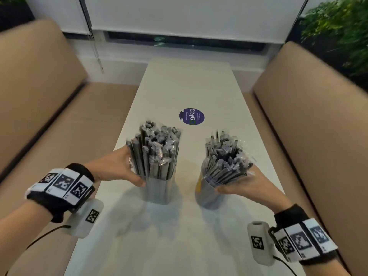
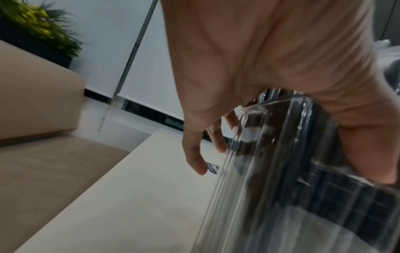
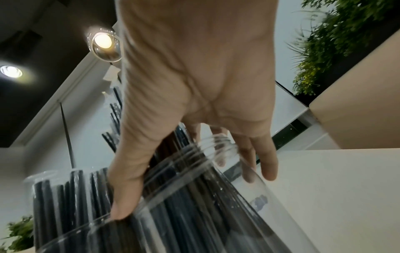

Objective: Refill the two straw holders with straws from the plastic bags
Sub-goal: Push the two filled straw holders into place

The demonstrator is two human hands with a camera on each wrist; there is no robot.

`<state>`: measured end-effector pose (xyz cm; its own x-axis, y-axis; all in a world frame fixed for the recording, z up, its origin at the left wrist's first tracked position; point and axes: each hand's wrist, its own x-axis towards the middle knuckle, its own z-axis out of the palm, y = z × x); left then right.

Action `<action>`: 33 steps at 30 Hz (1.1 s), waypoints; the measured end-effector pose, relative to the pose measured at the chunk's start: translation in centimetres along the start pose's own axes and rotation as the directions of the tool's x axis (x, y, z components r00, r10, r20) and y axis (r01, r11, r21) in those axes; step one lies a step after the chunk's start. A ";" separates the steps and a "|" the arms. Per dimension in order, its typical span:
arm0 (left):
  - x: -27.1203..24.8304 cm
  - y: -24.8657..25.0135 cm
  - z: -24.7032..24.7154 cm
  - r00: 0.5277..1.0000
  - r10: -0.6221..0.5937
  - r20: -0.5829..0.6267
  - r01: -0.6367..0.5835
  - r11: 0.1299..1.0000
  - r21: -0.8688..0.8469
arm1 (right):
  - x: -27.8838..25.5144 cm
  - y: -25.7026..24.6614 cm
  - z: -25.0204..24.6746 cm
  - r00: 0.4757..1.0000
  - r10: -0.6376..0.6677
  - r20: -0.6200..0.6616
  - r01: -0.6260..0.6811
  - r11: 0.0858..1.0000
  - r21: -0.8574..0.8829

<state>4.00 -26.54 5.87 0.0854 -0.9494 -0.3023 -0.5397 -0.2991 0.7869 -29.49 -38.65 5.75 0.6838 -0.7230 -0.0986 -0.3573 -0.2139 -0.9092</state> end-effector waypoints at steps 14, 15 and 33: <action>16.0 4.3 -4.0 0.993 0.034 -0.116 -0.045 0.995 -0.086 | 17.9 -0.6 -1.7 0.912 0.090 -0.400 -0.245 0.901 -0.358; 16.8 4.6 -4.4 0.992 0.038 -0.122 -0.047 0.996 -0.072 | 18.9 -0.5 -2.0 0.908 0.091 -0.408 -0.250 0.900 -0.357; 21.7 5.0 -7.6 0.996 0.041 -0.084 -0.041 0.999 0.011 | 24.4 -0.6 -4.1 0.904 0.211 -0.371 -0.324 0.906 -0.274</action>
<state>9.54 -49.31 7.31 0.1331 -0.9657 -0.2231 -0.5521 -0.2592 0.7925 -15.19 -58.88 5.54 0.3066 -0.9428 -0.1309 -0.7192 -0.1394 -0.6806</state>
